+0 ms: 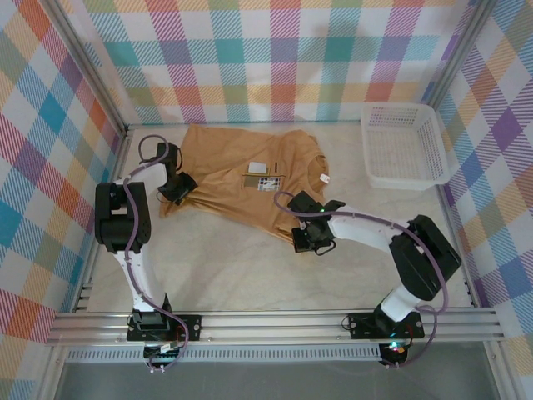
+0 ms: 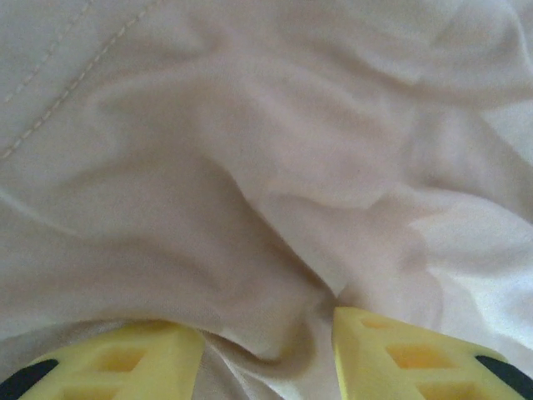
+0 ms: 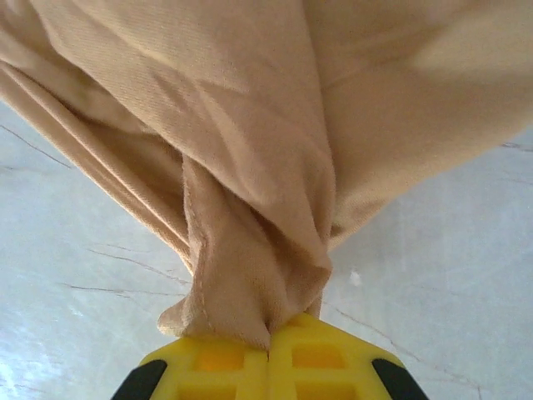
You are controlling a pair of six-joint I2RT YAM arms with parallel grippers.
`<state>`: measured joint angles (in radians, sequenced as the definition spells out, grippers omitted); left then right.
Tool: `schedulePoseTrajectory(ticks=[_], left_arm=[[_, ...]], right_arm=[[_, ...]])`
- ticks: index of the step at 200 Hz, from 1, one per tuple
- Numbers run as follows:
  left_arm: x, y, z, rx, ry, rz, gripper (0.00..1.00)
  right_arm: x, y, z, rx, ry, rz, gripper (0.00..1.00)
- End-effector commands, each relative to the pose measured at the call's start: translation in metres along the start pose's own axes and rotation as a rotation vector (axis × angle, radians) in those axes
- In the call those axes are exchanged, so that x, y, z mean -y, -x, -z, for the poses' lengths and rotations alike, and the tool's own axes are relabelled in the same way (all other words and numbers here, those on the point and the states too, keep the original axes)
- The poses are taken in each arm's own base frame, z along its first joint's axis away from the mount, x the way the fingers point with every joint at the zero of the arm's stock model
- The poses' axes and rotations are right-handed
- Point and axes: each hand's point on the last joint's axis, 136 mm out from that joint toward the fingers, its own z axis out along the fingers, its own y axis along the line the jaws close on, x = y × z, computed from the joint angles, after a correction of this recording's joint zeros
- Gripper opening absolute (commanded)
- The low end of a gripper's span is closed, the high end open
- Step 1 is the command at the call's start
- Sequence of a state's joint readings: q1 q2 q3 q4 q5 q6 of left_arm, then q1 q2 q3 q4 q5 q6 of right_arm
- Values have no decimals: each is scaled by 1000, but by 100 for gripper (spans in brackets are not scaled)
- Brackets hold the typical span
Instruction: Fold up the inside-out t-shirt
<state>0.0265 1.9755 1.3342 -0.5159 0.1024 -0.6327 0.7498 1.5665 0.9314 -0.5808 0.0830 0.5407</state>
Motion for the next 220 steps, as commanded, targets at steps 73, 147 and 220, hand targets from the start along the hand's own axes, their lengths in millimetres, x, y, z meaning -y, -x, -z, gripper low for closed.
schedulePoseTrajectory(ticks=[73, 147, 220], left_arm=[[-4, -36, 1, -42, 69, -45, 47], [-4, -37, 1, -47, 77, -55, 47], [-4, -36, 0, -52, 87, -66, 47]], right_arm=[[-6, 29, 54, 163, -47, -87, 15], [-75, 51, 1, 19, -6, 93, 17], [-69, 53, -24, -1, -40, 51, 40]])
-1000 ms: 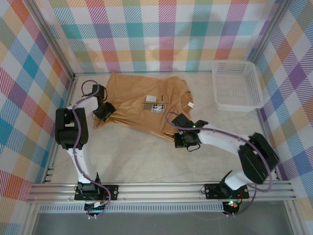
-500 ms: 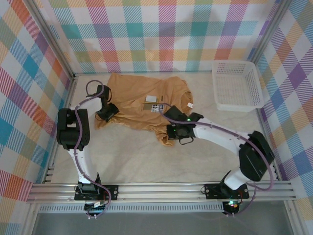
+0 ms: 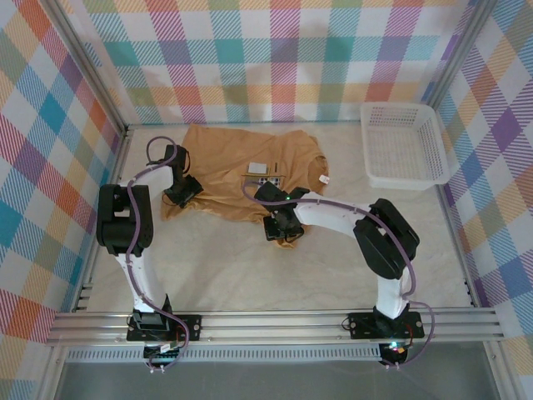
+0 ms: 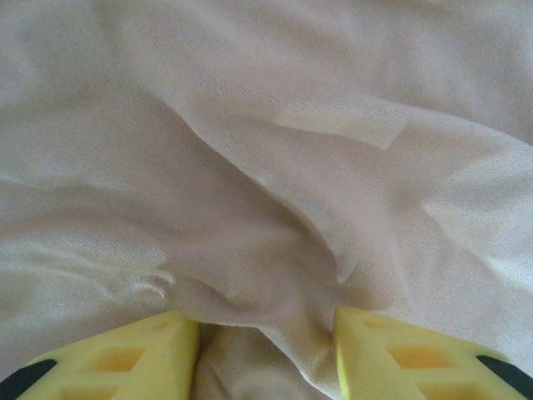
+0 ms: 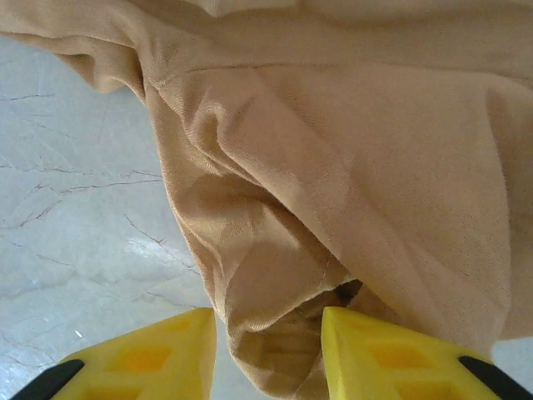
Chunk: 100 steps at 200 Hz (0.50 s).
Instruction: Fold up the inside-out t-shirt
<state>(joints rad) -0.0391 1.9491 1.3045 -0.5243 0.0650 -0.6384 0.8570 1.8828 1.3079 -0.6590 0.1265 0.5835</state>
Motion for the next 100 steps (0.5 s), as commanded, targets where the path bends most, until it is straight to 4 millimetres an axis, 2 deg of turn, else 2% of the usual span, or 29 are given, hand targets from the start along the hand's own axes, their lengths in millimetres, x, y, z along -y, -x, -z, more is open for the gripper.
schedulePoseTrajectory(ticks=[1, 39, 57, 68, 79, 100], left_arm=[[-12, -14, -1, -52, 61, -11, 47], [-12, -13, 2, -44, 62, -15, 47], [-13, -13, 2, -44, 66, -13, 47], [-13, -13, 0, -46, 69, -14, 47], [-13, -13, -2, -48, 71, -12, 47], [-14, -11, -6, -50, 81, -9, 47]], right_arm=[[3, 6, -2, 4, -18, -10, 40], [12, 11, -11, 2, -15, -42, 40], [9, 16, -10, 16, -6, -42, 23], [8, 19, -5, 25, -3, -41, 9], [6, 22, 4, 32, 1, -33, 0], [0, 18, 27, 44, 16, 3, 0]])
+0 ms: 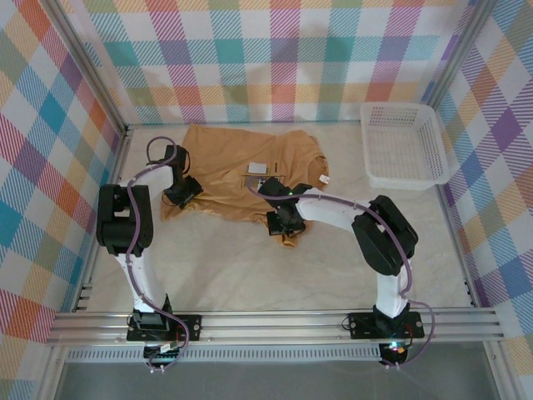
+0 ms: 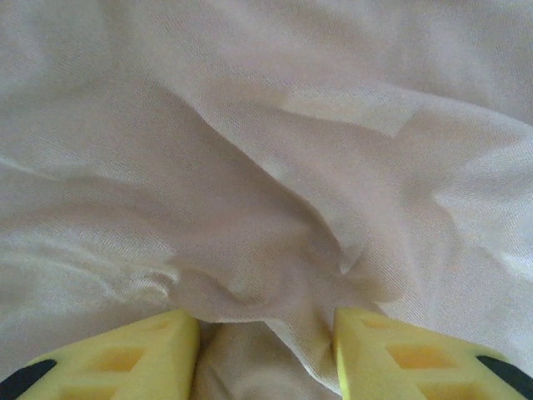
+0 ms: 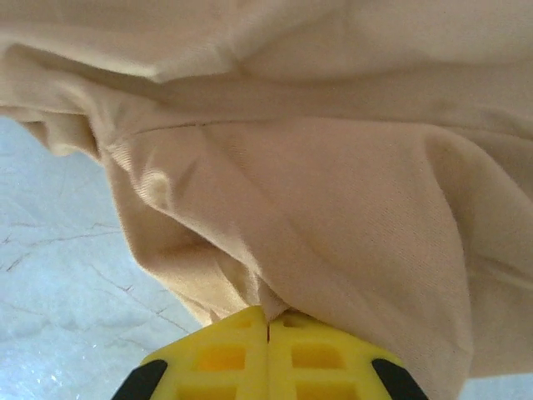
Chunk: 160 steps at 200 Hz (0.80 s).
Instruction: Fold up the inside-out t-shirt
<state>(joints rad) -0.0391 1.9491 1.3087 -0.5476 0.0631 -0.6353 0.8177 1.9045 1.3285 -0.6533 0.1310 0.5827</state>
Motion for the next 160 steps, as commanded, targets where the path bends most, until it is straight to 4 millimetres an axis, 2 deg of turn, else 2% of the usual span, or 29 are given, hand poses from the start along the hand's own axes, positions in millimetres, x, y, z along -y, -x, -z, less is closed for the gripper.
schedulePoseTrajectory(ticks=[1, 21, 38, 58, 76, 91, 100, 105, 127, 144, 160], left_arm=[[-11, -9, -8, -38, 67, -7, 47], [-11, -6, -13, -31, 79, 2, 47], [-12, -6, -19, -33, 92, 10, 46], [-15, -8, -29, -47, 112, 15, 46], [-15, -12, -36, -59, 126, 13, 46], [-13, -14, -38, -67, 132, 6, 45], [-12, -15, -37, -68, 133, 1, 45], [-12, -15, -35, -66, 133, -1, 45], [-9, -14, -27, -54, 126, -8, 46], [-7, -11, -18, -42, 125, -18, 46], [-5, -8, -8, -28, 123, -29, 46]], right_arm=[[-10, 4, 32, 33, 27, 42, 0], [-17, -16, 57, 38, 23, 114, 0], [-26, -41, 74, 53, 38, 179, 0], [-53, -78, 81, 78, 131, 303, 0], [-77, -118, 80, 76, 234, 416, 11], [-83, -145, 74, 46, 297, 429, 23], [-80, -154, 70, 35, 301, 415, 37], [-77, -156, 68, 33, 295, 403, 43], [-65, -147, 70, 84, 245, 367, 48], [-50, -120, 74, 142, 171, 277, 51], [-30, -93, 64, 103, 149, 104, 49]])
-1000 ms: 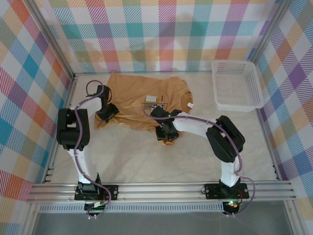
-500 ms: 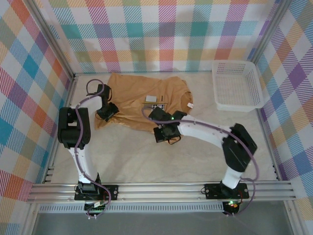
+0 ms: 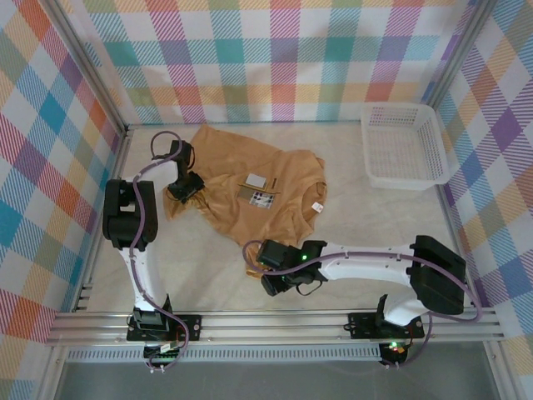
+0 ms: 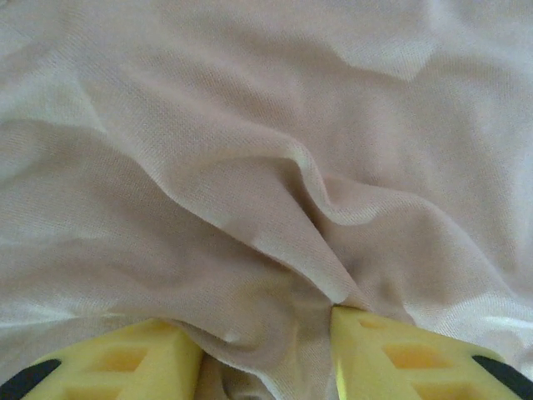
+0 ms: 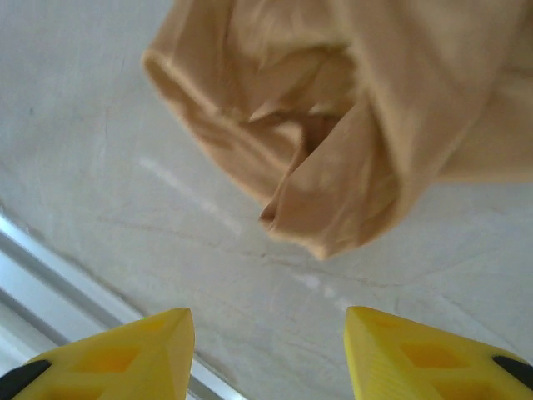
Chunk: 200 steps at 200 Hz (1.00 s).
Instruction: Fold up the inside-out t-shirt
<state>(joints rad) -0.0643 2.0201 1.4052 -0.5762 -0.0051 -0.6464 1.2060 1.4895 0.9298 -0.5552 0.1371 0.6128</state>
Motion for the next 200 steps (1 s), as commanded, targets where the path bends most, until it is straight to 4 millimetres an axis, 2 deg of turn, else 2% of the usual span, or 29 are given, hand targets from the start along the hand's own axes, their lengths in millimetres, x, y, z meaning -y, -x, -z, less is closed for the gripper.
schedulePoseTrajectory(ticks=[1, 22, 58, 86, 102, 121, 139, 140, 155, 172, 186, 200], left_arm=[[-16, -21, 0, -67, 76, -19, 46], [-13, -17, 13, -49, 65, -31, 46], [-12, -9, 26, -40, 43, -39, 48], [-23, 0, 16, -58, 54, -11, 48], [-29, 5, 11, -55, 64, -3, 48], [-32, 8, 1, -61, 76, 4, 48], [-32, 10, -13, -71, 84, 6, 49], [-31, 10, -14, -71, 84, 6, 49], [-30, 10, -27, -83, 82, 9, 48], [-29, 8, -38, -105, 83, 12, 48], [-29, 4, -41, -117, 70, 17, 48], [-31, -3, -37, -123, 67, 9, 48]], right_arm=[[33, 45, 10, 80, -33, -236, 49], [66, 72, -12, 50, -13, -407, 48], [126, 114, -61, -35, -47, -531, 51], [187, 145, -99, -112, -92, -614, 51], [224, 169, -111, -118, -102, -662, 51], [274, 195, -121, -112, -130, -715, 51], [310, 230, -120, -61, -130, -726, 51], [312, 239, -116, -36, -126, -721, 51], [330, 263, -116, -3, -133, -689, 51], [341, 277, -115, 18, -128, -651, 52], [346, 276, -115, 11, -118, -653, 52], [341, 264, -113, -32, -102, -670, 52]])
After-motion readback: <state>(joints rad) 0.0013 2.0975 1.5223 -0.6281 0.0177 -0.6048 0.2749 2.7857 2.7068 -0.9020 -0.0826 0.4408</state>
